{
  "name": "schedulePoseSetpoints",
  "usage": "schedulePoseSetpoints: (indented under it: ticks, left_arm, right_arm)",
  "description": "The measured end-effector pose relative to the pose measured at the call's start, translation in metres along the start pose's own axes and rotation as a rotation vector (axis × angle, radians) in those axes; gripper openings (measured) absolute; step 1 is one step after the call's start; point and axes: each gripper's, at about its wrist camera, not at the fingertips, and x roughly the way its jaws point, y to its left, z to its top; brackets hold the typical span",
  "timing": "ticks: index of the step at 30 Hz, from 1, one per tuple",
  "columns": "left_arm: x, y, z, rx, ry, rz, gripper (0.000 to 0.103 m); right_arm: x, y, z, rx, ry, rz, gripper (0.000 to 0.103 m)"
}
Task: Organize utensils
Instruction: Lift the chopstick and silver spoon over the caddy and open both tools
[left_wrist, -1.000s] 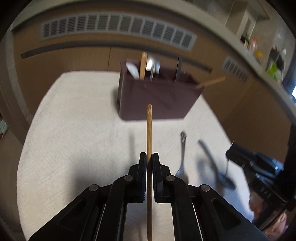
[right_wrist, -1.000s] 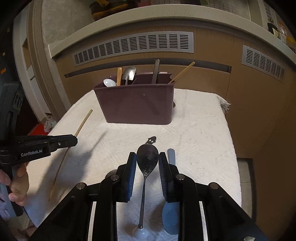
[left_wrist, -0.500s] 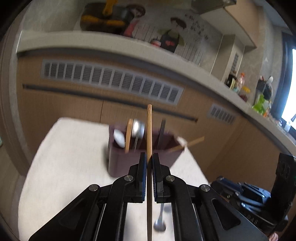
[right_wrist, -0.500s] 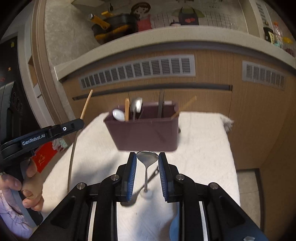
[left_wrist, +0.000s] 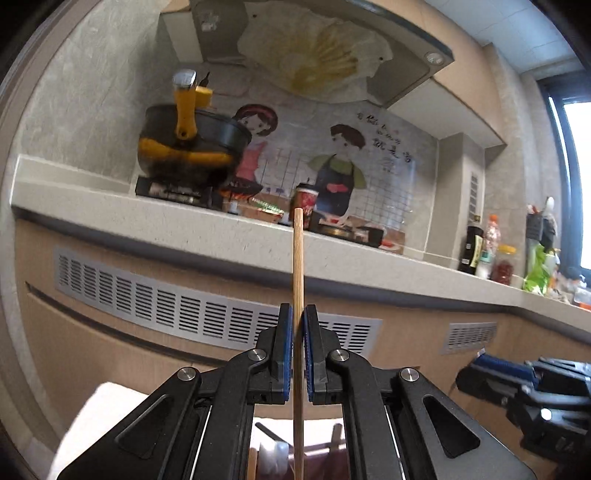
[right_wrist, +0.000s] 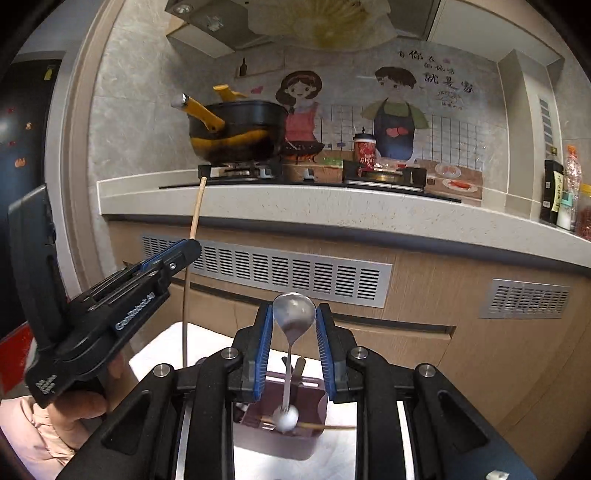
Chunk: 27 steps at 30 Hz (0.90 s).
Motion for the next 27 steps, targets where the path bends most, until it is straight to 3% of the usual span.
schedulePoseSetpoints:
  ticks: [5,8,11,13,16,18,20,22,25,27]
  left_arm:
    - [0.026,0.015,-0.027,-0.028,0.015,0.033,0.006]
    - [0.034,0.023,-0.047,-0.037,0.027,0.027,0.006]
    - [0.037,0.027,-0.061,-0.036,0.067,0.02,0.008]
    - [0.032,0.03,-0.069,-0.034,0.106,0.021,0.008]
    - [0.019,0.034,-0.081,-0.02,0.173,0.018,0.01]
    - [0.01,0.038,-0.091,-0.014,0.241,0.029,0.018]
    - [0.0,0.043,-0.099,-0.032,0.304,0.042,0.025]
    - [-0.013,0.044,-0.106,-0.022,0.359,0.055,0.033]
    - [-0.033,0.037,-0.12,0.053,0.433,0.058,0.058]
    - [-0.045,0.032,-0.129,0.096,0.482,0.057,0.059]
  right_arm:
    - [0.035,-0.009,-0.018,0.024,0.07,0.013,0.02]
    - [0.056,-0.014,-0.031,0.039,0.124,0.012,0.013]
    - [0.068,-0.015,-0.042,0.041,0.171,0.018,0.021]
    - [0.068,-0.016,-0.047,0.041,0.179,0.003,0.032]
    - [0.057,-0.019,-0.055,0.04,0.175,-0.014,0.034]
    - [0.046,-0.021,-0.063,0.05,0.186,-0.025,0.035]
    - [0.037,-0.023,-0.072,0.05,0.198,-0.033,0.044]
    - [0.024,-0.023,-0.083,0.043,0.202,-0.052,0.067]
    - [0.008,-0.022,-0.102,0.026,0.236,-0.07,0.068]
    - [0.004,-0.023,-0.118,0.045,0.305,-0.024,0.067]
